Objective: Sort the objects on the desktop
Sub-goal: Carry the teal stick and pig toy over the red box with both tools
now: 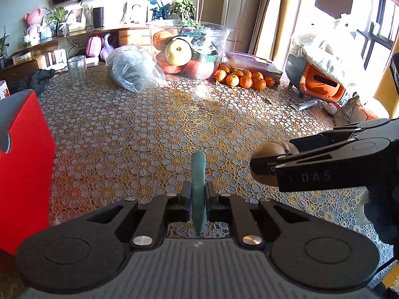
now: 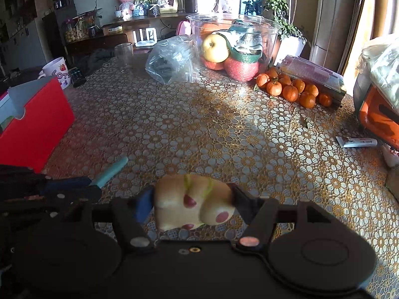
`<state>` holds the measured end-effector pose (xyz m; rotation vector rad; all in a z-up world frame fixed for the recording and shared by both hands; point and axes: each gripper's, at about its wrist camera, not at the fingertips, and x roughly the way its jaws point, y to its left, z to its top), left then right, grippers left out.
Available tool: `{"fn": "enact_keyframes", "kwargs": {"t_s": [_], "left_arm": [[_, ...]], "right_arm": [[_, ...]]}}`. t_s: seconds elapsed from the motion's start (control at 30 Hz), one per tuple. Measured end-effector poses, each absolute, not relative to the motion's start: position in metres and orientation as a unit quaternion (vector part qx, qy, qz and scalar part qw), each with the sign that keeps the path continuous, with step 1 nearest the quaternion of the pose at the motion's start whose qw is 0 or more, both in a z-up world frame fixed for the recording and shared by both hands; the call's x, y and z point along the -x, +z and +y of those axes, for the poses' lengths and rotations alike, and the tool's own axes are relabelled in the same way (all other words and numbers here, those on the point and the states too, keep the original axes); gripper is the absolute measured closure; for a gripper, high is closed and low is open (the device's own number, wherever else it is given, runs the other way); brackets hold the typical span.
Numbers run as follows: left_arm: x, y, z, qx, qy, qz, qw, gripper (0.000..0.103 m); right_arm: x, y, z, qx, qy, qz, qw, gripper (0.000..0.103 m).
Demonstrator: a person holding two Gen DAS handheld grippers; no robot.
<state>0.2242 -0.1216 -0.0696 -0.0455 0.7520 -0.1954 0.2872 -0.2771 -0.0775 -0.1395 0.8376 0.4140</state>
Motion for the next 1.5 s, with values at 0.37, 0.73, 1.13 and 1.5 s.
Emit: {"fn": "enact_keyframes", "kwargs": {"t_s": [0.37,0.73,1.13,1.5], "left_arm": [[-0.188,-0.038,-0.105,0.027,-0.102,0.352,0.93,0.093],[-0.154,-0.014,-0.084,0.025,-0.1,0.326,0.94,0.093],[-0.117,0.01,-0.041,0.036,-0.092,0.308,0.946,0.093],[-0.094,0.025,0.016,0.048,-0.055,0.294,0.953,0.093]], "right_arm": [[-0.24,-0.051,-0.266,0.053,0.204,0.393,0.895,0.036],[-0.197,-0.03,-0.24,0.053,0.203,0.378,0.902,0.036],[-0.154,0.002,-0.207,0.044,0.225,0.34,0.912,0.036],[-0.135,0.016,-0.154,0.051,0.265,0.318,0.909,0.036]]}}
